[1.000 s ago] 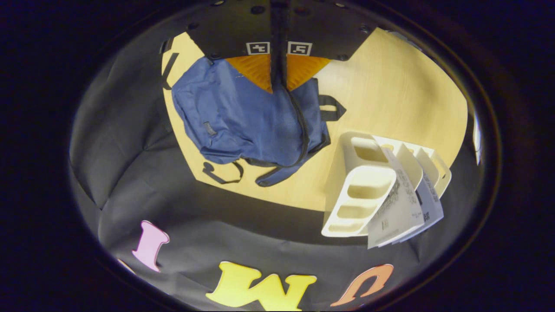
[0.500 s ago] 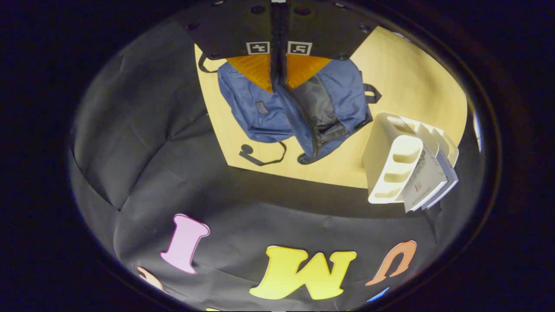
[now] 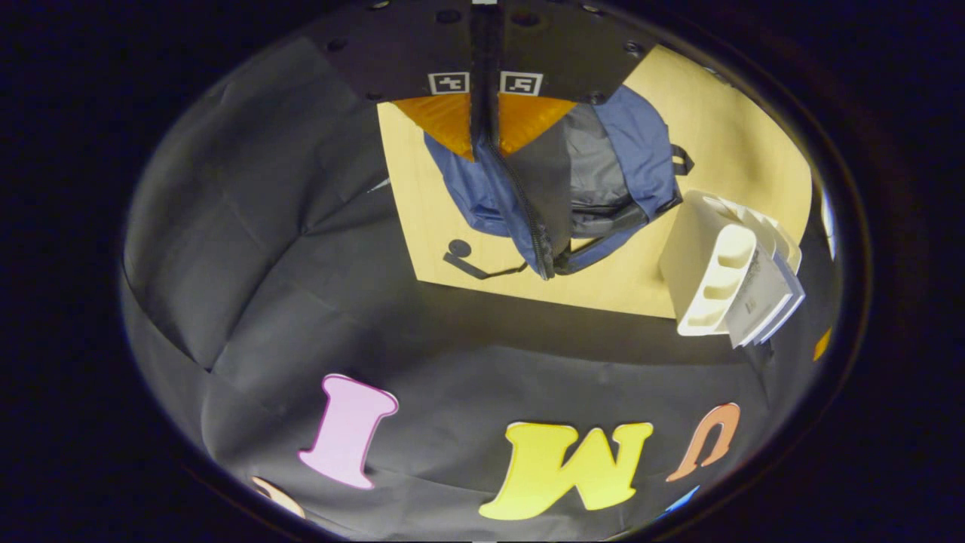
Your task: Open the schoolbag, grab two books from the bookshelf and put them into the schoolbag.
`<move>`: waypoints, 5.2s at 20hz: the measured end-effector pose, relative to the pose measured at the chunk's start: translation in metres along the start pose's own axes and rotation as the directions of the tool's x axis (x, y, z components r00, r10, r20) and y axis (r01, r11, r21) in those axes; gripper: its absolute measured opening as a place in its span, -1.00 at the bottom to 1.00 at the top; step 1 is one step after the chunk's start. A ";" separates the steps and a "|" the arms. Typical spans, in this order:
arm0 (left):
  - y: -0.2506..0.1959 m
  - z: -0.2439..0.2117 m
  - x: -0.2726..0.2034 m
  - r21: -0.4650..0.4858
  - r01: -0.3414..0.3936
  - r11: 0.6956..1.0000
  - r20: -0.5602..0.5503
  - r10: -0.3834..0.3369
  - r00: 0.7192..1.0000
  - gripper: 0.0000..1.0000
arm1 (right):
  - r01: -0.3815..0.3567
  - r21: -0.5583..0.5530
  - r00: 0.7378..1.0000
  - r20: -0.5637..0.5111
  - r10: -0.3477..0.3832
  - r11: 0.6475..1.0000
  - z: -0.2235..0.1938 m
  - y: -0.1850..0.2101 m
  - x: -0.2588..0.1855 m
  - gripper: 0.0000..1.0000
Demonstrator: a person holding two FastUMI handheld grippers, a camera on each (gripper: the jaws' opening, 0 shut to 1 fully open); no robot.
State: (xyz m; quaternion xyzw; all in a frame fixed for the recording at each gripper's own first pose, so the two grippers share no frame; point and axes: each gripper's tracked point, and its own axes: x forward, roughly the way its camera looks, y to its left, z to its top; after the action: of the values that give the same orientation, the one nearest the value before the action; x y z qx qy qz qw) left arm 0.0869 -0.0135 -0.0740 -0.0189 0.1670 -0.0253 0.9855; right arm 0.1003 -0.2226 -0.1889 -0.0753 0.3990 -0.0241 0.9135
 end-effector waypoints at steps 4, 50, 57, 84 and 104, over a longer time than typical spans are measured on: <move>-0.011 -0.017 0.038 0.012 0.055 0.998 -0.160 -0.053 0.986 0.98 | -0.030 0.014 0.999 -0.029 0.030 0.999 0.002 -0.017 0.012 -1.00; 0.009 -0.106 0.039 0.001 -0.006 1.000 -0.880 0.003 0.475 -0.12 | -0.128 0.084 0.991 -0.032 0.131 0.988 -0.007 -0.036 0.033 -0.94; 0.016 -0.061 -0.040 -0.203 -0.045 0.978 -0.818 -0.144 0.557 -0.12 | -0.124 0.092 0.991 -0.031 0.127 0.988 -0.009 -0.028 0.024 -1.00; -0.283 -0.182 -0.044 -0.806 0.192 0.560 -0.373 -0.731 0.571 -0.12 | -0.093 0.165 0.996 0.007 0.093 0.982 -0.017 -0.037 0.001 -1.00; -0.381 -0.278 0.000 -0.922 0.169 0.349 -0.201 -0.802 0.562 -0.10 | -0.058 0.055 0.998 -0.010 0.059 0.997 0.007 -0.036 0.008 -1.00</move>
State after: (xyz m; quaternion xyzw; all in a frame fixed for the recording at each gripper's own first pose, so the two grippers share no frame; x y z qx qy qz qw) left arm -0.0212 -0.4017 -0.3190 -0.5223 0.4632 -0.2667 0.6645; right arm 0.1120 -0.2583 -0.1843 -0.0385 0.4056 -0.0088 0.9132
